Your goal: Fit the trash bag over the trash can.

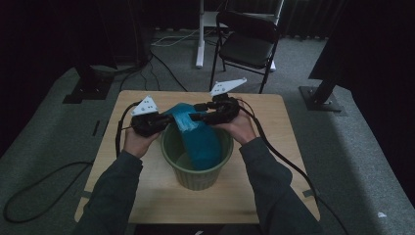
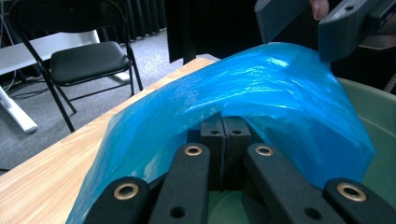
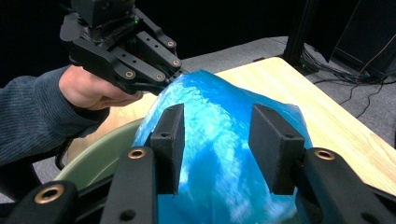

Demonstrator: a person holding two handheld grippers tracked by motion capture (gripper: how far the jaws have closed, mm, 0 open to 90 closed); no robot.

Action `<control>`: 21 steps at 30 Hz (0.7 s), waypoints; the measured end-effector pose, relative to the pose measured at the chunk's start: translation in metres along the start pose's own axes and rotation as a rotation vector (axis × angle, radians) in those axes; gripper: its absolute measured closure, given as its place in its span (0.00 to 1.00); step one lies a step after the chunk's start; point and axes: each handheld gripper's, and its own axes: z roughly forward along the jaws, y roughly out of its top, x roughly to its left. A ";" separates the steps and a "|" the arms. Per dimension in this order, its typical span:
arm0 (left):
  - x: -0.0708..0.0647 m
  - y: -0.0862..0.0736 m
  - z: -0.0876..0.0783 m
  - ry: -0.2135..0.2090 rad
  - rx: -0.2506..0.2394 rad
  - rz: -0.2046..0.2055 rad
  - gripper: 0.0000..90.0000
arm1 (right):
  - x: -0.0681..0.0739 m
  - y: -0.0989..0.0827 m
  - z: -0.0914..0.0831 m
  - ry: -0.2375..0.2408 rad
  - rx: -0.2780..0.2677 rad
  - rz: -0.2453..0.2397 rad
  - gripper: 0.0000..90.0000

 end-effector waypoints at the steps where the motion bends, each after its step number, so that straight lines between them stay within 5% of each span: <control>1: 0.000 0.000 0.001 -0.003 -0.001 -0.001 0.99 | 0.000 0.000 0.001 -0.001 0.007 -0.002 0.61; 8: -0.003 0.003 0.005 -0.017 -0.007 0.007 0.99 | -0.003 -0.001 0.008 0.003 0.029 -0.002 0.62; 16: -0.004 0.002 0.005 -0.016 -0.007 0.010 0.99 | -0.003 -0.002 0.008 -0.049 0.040 -0.025 0.95; 21: -0.002 -0.001 0.004 -0.008 -0.004 0.005 0.99 | -0.005 -0.004 0.004 -0.056 0.032 -0.013 1.00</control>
